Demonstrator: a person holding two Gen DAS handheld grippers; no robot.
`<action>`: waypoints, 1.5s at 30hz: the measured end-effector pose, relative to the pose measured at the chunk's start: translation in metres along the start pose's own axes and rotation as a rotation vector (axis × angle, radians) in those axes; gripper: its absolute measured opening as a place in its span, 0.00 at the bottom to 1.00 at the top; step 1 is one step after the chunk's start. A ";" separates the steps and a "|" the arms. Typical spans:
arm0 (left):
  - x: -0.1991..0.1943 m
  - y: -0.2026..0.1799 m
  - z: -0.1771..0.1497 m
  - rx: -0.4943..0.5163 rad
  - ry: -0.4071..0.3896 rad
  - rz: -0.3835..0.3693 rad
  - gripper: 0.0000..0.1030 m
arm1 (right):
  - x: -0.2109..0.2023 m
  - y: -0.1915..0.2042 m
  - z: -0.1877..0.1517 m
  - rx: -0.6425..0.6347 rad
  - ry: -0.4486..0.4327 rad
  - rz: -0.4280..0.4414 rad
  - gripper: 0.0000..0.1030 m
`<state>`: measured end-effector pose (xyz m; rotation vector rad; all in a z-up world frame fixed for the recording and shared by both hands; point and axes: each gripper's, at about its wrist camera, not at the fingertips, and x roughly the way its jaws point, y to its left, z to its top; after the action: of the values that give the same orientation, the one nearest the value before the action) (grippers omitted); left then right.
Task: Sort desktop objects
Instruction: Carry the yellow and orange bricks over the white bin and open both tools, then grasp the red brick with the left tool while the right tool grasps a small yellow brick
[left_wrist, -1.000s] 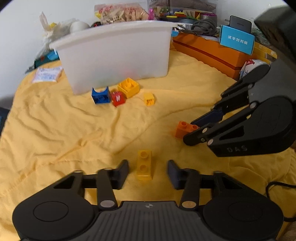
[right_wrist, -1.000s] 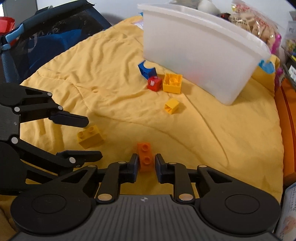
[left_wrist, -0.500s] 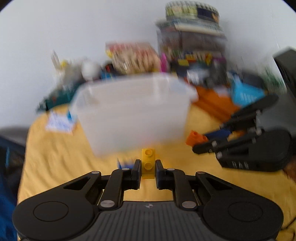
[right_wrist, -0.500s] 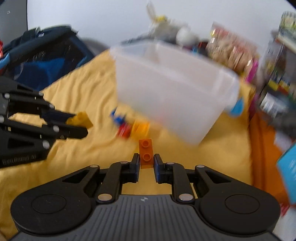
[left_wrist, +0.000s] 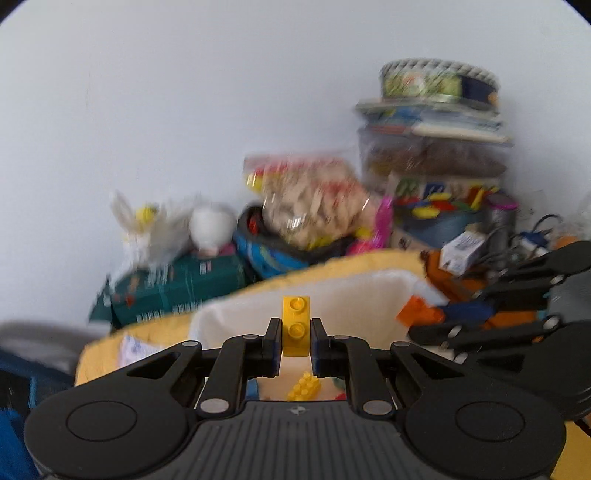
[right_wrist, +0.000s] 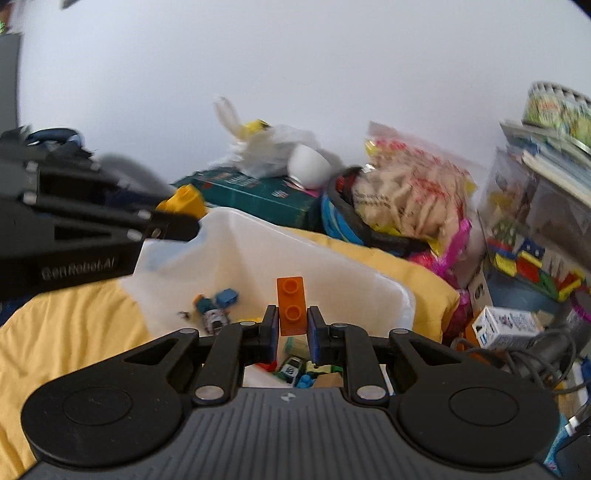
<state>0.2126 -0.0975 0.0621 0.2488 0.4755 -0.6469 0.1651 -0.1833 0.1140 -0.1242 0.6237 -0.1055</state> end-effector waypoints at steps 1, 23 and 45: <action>0.007 0.001 -0.004 -0.015 0.022 0.005 0.19 | 0.006 -0.002 0.001 0.017 0.008 -0.007 0.18; -0.045 -0.012 -0.135 -0.027 0.146 -0.032 0.61 | -0.009 0.045 -0.114 -0.116 0.179 0.090 0.33; 0.000 -0.008 -0.161 -0.304 0.291 -0.138 0.55 | 0.007 0.035 -0.148 0.107 0.314 0.163 0.19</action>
<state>0.1521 -0.0446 -0.0779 0.0202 0.8672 -0.6657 0.0854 -0.1625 -0.0141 0.0485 0.9376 0.0006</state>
